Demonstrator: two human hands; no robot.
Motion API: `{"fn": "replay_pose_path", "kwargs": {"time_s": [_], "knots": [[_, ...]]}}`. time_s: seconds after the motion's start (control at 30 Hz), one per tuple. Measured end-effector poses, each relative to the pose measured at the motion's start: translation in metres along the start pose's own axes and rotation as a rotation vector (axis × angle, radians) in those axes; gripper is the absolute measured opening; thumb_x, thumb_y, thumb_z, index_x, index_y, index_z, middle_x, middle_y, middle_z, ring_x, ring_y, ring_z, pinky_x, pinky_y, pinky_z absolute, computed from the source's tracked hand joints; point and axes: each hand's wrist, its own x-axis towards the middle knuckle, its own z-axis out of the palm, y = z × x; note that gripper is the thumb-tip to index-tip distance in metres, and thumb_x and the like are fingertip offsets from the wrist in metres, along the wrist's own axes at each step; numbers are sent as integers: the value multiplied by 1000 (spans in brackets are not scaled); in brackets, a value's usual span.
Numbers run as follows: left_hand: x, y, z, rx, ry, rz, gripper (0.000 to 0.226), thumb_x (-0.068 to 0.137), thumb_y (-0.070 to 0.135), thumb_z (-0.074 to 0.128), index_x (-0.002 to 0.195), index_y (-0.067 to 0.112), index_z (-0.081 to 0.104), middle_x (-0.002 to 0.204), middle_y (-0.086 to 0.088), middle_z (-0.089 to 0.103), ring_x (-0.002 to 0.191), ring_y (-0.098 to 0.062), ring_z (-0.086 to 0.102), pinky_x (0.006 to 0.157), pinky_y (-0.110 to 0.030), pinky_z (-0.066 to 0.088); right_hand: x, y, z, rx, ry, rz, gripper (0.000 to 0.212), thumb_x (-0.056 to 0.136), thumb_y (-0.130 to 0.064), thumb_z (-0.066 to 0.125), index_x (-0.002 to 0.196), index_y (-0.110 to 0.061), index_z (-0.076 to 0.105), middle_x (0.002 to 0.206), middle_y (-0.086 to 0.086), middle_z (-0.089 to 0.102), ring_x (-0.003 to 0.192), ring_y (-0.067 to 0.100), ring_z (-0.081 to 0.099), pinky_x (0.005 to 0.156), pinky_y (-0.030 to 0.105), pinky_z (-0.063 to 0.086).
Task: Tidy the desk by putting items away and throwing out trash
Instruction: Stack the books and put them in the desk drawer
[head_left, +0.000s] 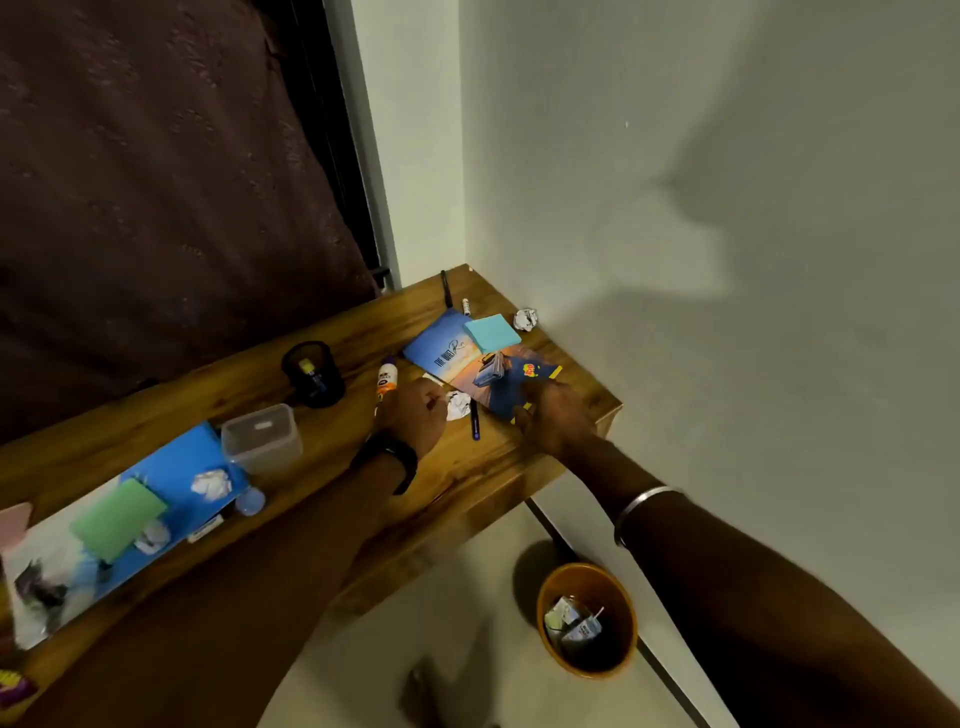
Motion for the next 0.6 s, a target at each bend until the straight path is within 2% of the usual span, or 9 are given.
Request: {"fn": "replay_pose_path", "kwargs": {"time_s": [0.07,0.13,0.17,0.27,0.37,0.43,0.47,0.53,0.6], "knots": [[22,-5,9,-59,-15,-37,12,89,16,64,78,21,66,87,-8,73,88,-29,66,77,-36,56,19,4,4,-15,-73,2,36,94,-32,69,127,-18,67,122,8,72,113,29,67,94,37,54],[44,-4,18,-106,-68,-103,9,89,13,66,92,9,73,101,-13,74,99,-31,67,83,-40,57,36,6,7,-51,-145,9,33,94,-28,69,125,-18,67,121,9,73,112,29,68,95,37,55],[57,-8,25,-140,-84,-138,17,90,12,66,102,4,74,109,-16,73,105,-33,66,89,-41,57,46,8,11,-57,-168,8,33,93,-25,70,124,-17,68,121,10,73,111,30,68,95,38,55],[90,-17,37,-239,-138,-286,28,90,12,67,116,1,70,120,-17,69,113,-33,63,97,-37,52,76,10,26,-54,-269,32,39,92,-23,71,129,-14,65,124,13,71,114,33,68,94,38,54],[120,-29,52,-260,-170,-389,26,91,13,65,114,2,71,118,-16,70,112,-32,63,89,-28,47,103,15,49,-9,-333,92,60,94,-29,71,150,-20,50,150,11,53,135,32,54,106,32,46],[136,-34,63,-230,-196,-457,21,91,14,64,107,4,73,116,-15,71,109,-32,64,90,-31,50,118,19,68,-126,-373,36,87,83,-39,81,156,-28,36,165,9,31,149,35,34,117,45,40],[141,-36,68,-216,-201,-499,17,90,15,65,102,5,72,114,-15,71,106,-32,65,91,-34,54,122,19,75,-184,-387,2,93,77,-42,84,154,-32,34,166,9,25,151,37,29,117,52,39],[150,-42,78,-247,-215,-585,14,89,14,65,100,6,68,116,-16,71,105,-34,67,91,-38,56,128,22,87,-206,-375,-33,85,73,-47,84,144,-34,39,162,10,28,146,40,35,111,56,44],[155,-42,85,-292,-270,-649,28,91,12,63,116,-2,66,121,-17,67,111,-35,65,87,-32,53,133,23,90,-192,-347,-43,76,74,-46,83,138,-31,45,156,10,37,139,39,44,104,53,49]]}}
